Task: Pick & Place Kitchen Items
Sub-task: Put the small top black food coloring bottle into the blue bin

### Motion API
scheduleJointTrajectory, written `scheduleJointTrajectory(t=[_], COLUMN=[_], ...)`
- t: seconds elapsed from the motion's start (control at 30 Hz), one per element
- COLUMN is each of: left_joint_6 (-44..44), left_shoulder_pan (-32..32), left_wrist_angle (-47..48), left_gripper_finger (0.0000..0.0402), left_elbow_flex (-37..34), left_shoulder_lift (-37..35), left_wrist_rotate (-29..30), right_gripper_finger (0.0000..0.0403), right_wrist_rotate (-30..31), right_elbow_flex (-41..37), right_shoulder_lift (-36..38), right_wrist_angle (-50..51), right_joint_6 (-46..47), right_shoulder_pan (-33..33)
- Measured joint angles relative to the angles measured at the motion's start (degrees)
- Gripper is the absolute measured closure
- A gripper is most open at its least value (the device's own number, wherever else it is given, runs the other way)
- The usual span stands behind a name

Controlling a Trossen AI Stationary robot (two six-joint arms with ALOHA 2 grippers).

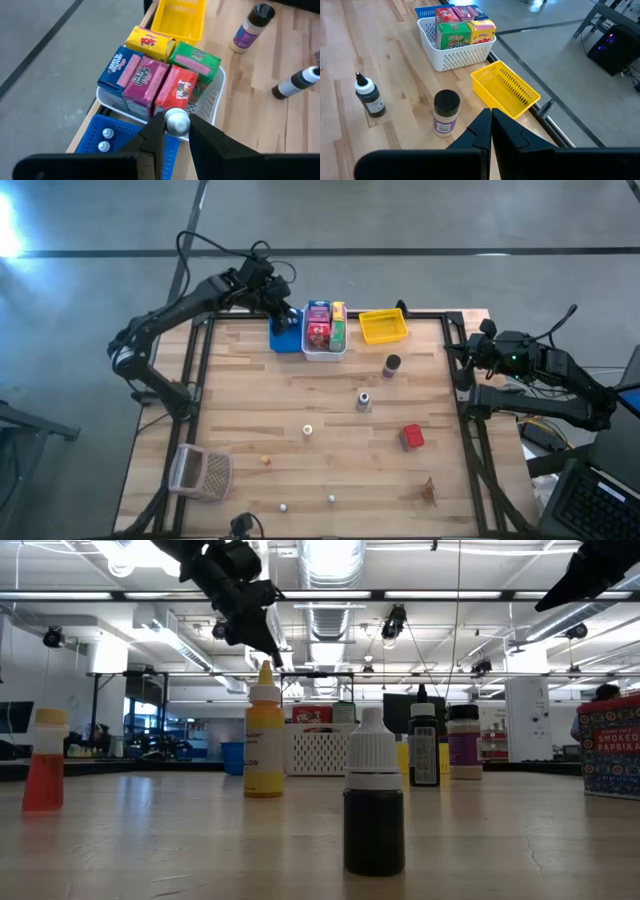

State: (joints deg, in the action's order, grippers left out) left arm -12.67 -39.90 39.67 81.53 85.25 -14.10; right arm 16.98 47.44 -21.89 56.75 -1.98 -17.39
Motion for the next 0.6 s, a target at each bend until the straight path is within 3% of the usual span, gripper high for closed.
scheduleJointTrajectory(t=[0.43,0.6], left_joint_6=[2.5,-3.4], left_shoulder_pan=[-0.9,-0.9], left_wrist_angle=[-0.2,2.8], left_gripper_finger=[0.0325,0.0325], left_elbow_flex=[0.7,0.6], left_shoulder_lift=[0.1,0.1], left_wrist_rotate=[0.0,-0.1], right_gripper_finger=[0.0394,0.0394], right_wrist_rotate=[0.0,0.0], right_elbow_flex=[0.0,0.0], right_shoulder_lift=[0.0,0.0], right_wrist_angle=[0.0,0.0], right_joint_6=[-0.1,-0.1], right_shoulder_pan=[0.0,0.0])
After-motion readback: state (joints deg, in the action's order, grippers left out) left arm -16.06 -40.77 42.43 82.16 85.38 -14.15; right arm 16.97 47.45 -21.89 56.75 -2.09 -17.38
